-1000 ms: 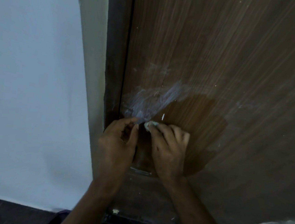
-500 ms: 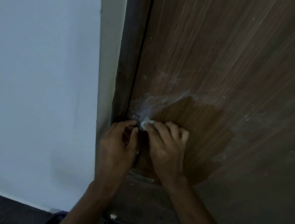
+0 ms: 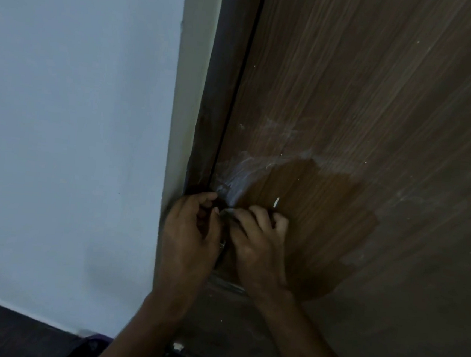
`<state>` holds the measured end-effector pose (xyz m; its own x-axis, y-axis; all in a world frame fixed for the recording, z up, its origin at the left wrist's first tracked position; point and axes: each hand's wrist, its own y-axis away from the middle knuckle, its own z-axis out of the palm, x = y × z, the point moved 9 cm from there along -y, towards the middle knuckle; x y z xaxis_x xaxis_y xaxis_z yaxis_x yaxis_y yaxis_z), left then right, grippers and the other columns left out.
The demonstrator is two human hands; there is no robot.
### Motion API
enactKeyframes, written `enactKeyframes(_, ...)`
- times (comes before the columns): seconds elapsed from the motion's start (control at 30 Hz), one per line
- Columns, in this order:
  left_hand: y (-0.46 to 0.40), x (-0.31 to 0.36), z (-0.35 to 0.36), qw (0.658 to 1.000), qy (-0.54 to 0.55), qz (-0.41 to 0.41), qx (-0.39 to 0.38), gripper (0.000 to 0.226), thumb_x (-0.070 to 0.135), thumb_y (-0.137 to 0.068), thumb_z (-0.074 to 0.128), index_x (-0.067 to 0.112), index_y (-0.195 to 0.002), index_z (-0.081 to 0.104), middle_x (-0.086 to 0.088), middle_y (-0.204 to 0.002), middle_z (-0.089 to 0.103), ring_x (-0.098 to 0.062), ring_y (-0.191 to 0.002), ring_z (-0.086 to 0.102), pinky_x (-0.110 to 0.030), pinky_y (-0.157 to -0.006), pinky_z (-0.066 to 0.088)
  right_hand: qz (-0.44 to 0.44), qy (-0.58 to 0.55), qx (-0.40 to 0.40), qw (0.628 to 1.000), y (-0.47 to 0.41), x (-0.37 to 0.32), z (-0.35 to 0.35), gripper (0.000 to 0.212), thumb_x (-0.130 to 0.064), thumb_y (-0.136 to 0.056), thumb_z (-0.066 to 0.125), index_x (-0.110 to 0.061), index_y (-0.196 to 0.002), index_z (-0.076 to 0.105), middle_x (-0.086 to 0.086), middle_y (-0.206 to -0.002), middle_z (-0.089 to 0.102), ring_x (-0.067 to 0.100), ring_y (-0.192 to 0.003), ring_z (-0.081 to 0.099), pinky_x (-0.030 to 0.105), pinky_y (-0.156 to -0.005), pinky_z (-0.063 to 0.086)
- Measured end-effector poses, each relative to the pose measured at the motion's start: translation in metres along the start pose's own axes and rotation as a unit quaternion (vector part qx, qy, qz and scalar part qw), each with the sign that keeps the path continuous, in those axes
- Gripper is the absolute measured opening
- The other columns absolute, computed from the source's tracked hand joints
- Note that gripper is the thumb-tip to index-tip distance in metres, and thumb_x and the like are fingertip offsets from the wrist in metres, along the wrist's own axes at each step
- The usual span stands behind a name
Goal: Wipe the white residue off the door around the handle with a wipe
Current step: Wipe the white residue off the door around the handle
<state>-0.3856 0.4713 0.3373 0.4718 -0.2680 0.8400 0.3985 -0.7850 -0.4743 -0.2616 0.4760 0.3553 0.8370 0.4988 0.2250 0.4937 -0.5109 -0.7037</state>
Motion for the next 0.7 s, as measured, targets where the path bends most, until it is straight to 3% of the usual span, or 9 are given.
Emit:
enactKeyframes(0.07, -0.001, 0.001, -0.003, 1.000, -0.001, 0.008, 0.007, 0.027, 0.014, -0.093, 0.064, 0.021, -0.119, 0.064, 0.006, -0.109, 0.064, 0.008, -0.096, 0.057, 0.000, -0.083, 0.041, 0.008, -0.008, 0.001, 1.000, -0.002, 0.004, -0.002, 0.025, -0.021, -0.093, 0.057, -0.019, -0.113, 0.071, -0.002, -0.117, 0.068, 0.020, -0.110, 0.050, 0.042, -0.088, 0.032)
enactKeyframes(0.2, 0.000, 0.000, -0.004, 1.000, 0.002, 0.001, 0.007, 0.031, 0.009, -0.092, 0.065, 0.021, -0.121, 0.063, 0.006, -0.108, 0.061, 0.010, -0.095, 0.056, 0.001, -0.082, 0.041, 0.079, -0.002, 0.142, 0.987, -0.027, 0.029, -0.038, 0.016, -0.022, -0.098, 0.064, -0.023, -0.112, 0.072, -0.007, -0.110, 0.068, 0.017, -0.103, 0.054, 0.038, -0.085, 0.033)
enactKeyframes(0.27, 0.001, 0.001, -0.004, 1.000, 0.003, -0.002, 0.005, 0.033, 0.010, -0.092, 0.064, 0.023, -0.123, 0.061, 0.009, -0.109, 0.060, 0.011, -0.096, 0.056, 0.001, -0.083, 0.041, 0.093, -0.007, 0.175, 0.980, -0.030, 0.030, -0.042, 0.015, -0.022, -0.099, 0.065, -0.021, -0.112, 0.074, -0.006, -0.109, 0.069, 0.017, -0.101, 0.056, 0.037, -0.084, 0.034)
enactKeyframes(0.43, 0.004, -0.001, -0.003, 1.000, -0.002, -0.014, 0.001, 0.036, 0.016, -0.093, 0.064, 0.028, -0.127, 0.059, 0.016, -0.110, 0.056, 0.013, -0.100, 0.054, 0.003, -0.086, 0.038, -0.013, -0.012, 0.014, 1.000, -0.009, -0.014, 0.007, 0.021, -0.019, -0.085, 0.078, -0.017, -0.106, 0.074, -0.002, -0.112, 0.069, 0.022, -0.100, 0.060, 0.040, -0.082, 0.036)
enactKeyframes(0.5, 0.005, 0.000, -0.004, 1.000, -0.005, -0.008, 0.002, 0.036, 0.015, -0.092, 0.065, 0.027, -0.126, 0.060, 0.015, -0.113, 0.056, 0.007, -0.099, 0.055, 0.001, -0.089, 0.039, -0.014, -0.011, -0.003, 1.000, -0.010, -0.014, 0.010, 0.021, -0.021, -0.083, 0.080, -0.019, -0.103, 0.074, -0.003, -0.111, 0.070, 0.021, -0.101, 0.060, 0.040, -0.083, 0.036)
enactKeyframes(0.57, 0.006, 0.002, -0.006, 1.000, -0.001, 0.002, 0.006, 0.037, 0.012, -0.091, 0.066, 0.024, -0.125, 0.061, 0.015, -0.112, 0.056, 0.002, -0.100, 0.057, -0.001, -0.089, 0.041, 0.020, -0.028, 0.032, 0.999, -0.022, -0.003, -0.005, 0.019, -0.022, -0.090, 0.074, -0.020, -0.108, 0.073, -0.004, -0.113, 0.069, 0.020, -0.102, 0.060, 0.040, -0.083, 0.034)
enactKeyframes(0.7, 0.007, 0.000, -0.008, 1.000, 0.015, -0.002, 0.007, 0.038, 0.006, -0.090, 0.066, 0.021, -0.125, 0.061, 0.011, -0.111, 0.057, 0.001, -0.098, 0.059, -0.002, -0.086, 0.043, 0.108, 0.006, 0.205, 0.973, -0.057, 0.032, -0.060, 0.015, -0.023, -0.099, 0.064, -0.022, -0.110, 0.074, -0.004, -0.105, 0.068, 0.020, -0.098, 0.056, 0.041, -0.081, 0.035)
